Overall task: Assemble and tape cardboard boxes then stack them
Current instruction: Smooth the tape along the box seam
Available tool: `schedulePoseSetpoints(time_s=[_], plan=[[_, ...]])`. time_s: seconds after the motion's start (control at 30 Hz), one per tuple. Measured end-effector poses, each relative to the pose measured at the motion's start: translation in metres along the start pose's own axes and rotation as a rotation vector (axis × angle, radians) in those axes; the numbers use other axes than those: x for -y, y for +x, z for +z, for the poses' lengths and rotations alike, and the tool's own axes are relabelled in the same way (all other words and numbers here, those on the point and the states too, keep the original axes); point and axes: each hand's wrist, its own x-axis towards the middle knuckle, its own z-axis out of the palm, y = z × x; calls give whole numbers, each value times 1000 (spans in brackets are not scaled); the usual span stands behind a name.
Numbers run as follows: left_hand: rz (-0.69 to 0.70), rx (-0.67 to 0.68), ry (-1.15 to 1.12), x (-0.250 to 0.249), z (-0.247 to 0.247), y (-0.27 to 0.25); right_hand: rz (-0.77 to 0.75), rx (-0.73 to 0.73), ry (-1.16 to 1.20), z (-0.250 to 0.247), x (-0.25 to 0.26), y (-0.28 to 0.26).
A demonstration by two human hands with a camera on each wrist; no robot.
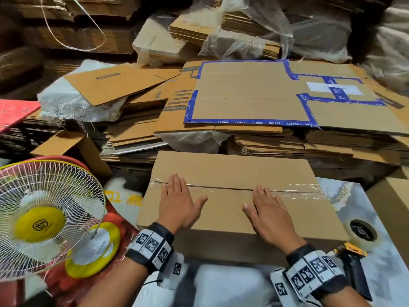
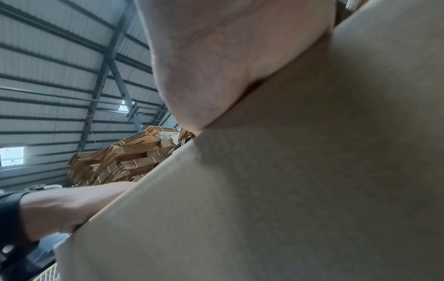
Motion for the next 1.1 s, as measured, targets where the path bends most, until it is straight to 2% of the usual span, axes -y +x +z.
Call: schedulePoseSetpoints(time_s=[0.07,0.2,0.27,0.3,0.4,0.5,0.57,0.7,0.8,0.87,1.0,1.1], plan=[[73,21,17,-3,0,1,-1,4,23,0,7,5],[311,45,42,7,2,1,-91,32,27,3,30,20],[362,29,36,21,3,2,-97,42,12,5,35,23],[333,8,34,30,3,4,-97,40,9,6,35,23],[121,-46,33,47,-3,5,-103,34,10,6,30,22],[76,-52,83,41,-4,5,-97,26,7,7,30,22],[162,-37,118,40,-4,6,-94,26,1,7,31,22],[426,-1,114,53,-5,8,-95,47,-21,8,31,22],[515,16,99,55,-6,6,-93,55,-31,8,32,22],[444,-9,76,51,-2,6,-93,58,-35,7,33,22],[-2,-57,30,28,-1,3,-93,48,-37,6,32,21],[-215,-119,-76,11,-5,3,-87,37,-31,6,32,20]])
